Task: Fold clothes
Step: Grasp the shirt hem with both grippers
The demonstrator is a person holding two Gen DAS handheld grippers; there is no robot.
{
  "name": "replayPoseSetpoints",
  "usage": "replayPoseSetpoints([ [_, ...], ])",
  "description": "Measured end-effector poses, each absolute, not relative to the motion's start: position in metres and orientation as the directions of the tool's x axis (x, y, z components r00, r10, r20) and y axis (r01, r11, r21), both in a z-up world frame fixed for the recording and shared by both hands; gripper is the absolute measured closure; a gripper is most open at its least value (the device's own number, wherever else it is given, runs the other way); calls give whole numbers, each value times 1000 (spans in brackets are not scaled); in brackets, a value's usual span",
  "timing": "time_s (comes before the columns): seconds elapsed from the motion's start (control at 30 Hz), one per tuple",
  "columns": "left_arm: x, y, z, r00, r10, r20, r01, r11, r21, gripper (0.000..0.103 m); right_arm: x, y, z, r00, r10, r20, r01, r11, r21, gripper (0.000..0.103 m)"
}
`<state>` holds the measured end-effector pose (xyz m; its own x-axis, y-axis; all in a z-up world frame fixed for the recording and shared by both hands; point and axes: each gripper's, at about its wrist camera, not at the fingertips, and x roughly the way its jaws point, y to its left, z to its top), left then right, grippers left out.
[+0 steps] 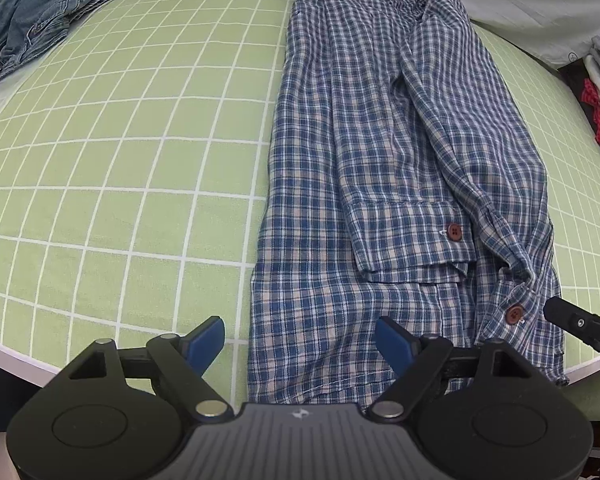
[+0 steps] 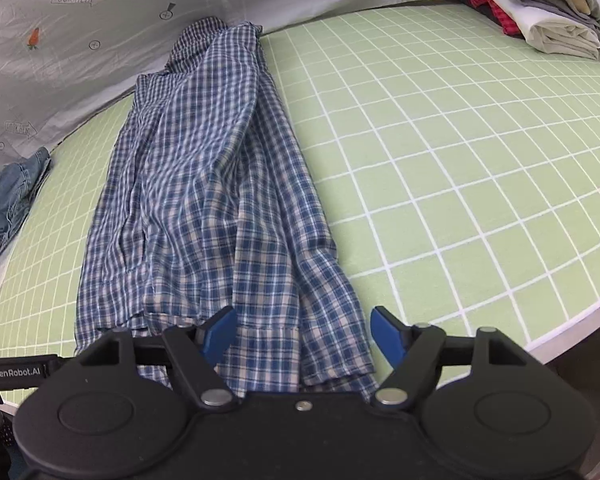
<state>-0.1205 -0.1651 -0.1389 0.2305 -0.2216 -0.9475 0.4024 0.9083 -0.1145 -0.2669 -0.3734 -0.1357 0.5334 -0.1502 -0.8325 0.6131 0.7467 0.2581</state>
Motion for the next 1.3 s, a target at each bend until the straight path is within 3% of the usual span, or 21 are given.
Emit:
replayPoseSetpoints([
  [0.3,-137,-174,-148,258,-177,-950,440,897,-48,18,-261,-365,-151,496,-154,-854,587,784,200,19],
  [0.43,-144,-179,-148,280,-160,-946,457,890,-15,22,-259,-357,-151,490,-158,-858,543,825,158,23],
  [0.5,-149,-183,-145,295,-164,-941,489,872,1,36,-259,-353,-148,500,-148,-853,507,849,150,50],
  [0.53,-150,-184,-143,294,-178,-939,505,863,-5,42,-258,-352,-146,502,-139,-853,488,860,147,58],
  [0.57,-151,-186,-141,289,-193,-938,516,856,-17,53,-257,-351,-145,506,-115,-855,468,869,161,77],
  [0.6,-151,-188,-140,276,-213,-937,531,846,-37,71,-257,-352,-145,512,-84,-855,457,870,188,89],
  [0.67,-149,-192,-136,233,-270,-934,565,819,-95,99,-255,-353,-142,512,-60,-857,451,868,209,93],
  [0.9,-124,-193,-97,203,-446,-872,514,806,-293,100,-251,-363,-105,589,-18,-808,433,851,296,95],
  [1.3,-51,-213,-15,396,-565,-724,469,802,-370,100,-205,-416,-29,779,-67,-623,402,816,415,96],
])
